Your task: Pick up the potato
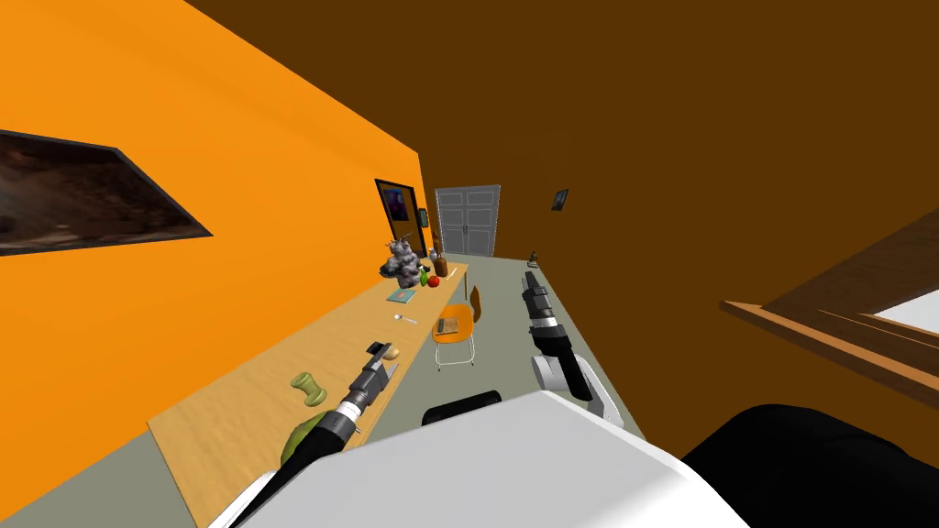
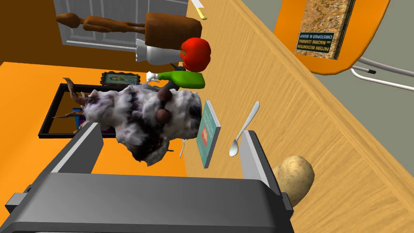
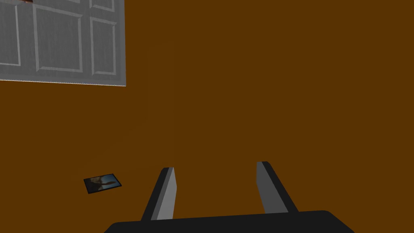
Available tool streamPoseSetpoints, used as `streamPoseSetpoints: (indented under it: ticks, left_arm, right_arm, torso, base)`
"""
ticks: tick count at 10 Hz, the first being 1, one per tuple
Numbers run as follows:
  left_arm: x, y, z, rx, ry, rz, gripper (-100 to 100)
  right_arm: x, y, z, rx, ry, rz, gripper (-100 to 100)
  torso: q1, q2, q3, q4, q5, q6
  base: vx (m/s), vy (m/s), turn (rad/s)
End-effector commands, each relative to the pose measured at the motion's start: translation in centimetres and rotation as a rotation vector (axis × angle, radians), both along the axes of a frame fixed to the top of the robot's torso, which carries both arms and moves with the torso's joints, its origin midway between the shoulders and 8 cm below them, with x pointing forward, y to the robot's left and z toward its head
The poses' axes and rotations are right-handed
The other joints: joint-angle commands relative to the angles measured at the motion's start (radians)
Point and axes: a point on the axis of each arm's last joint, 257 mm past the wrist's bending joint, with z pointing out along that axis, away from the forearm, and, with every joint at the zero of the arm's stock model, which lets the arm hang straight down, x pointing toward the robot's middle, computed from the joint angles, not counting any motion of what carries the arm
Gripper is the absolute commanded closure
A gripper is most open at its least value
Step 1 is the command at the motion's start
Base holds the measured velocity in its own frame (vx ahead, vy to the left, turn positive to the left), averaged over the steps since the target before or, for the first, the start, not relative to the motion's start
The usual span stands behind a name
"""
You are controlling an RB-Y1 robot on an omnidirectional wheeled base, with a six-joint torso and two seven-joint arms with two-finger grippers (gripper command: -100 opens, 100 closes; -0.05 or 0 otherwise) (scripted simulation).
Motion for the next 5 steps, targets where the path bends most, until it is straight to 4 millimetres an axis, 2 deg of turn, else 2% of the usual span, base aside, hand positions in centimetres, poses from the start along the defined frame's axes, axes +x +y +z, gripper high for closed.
streamPoseSetpoints:
  ticks: [1,2,5]
  left_arm:
    - [-0.5,0.5,-1.4,0.008,0.036,0.000,-100]
    - [-1.3,1.5,-3.3,0.023,0.090,0.000,-100]
    - [-4.3,4.9,-8.4,0.071,0.244,0.013,-100]
  right_arm:
    - [0.0,0.0,0.0,0.000,0.000,0.000,0]
    - [0.0,0.0,0.0,0.000,0.000,0.000,0]
    - [0.0,0.0,0.0,0.000,0.000,0.000,0]
  torso:
    - [0.000,0.000,0.000,0.000,0.000,0.000]
    - [0.000,0.001,0.000,0.000,0.000,-0.001]
    - [-0.001,-0.001,-0.001,0.000,0.000,0.000]
  base:
    - [0.063,-0.008,-0.068]
    - [0.055,-0.012,-0.109]
    - [0.100,-0.011,-0.232]
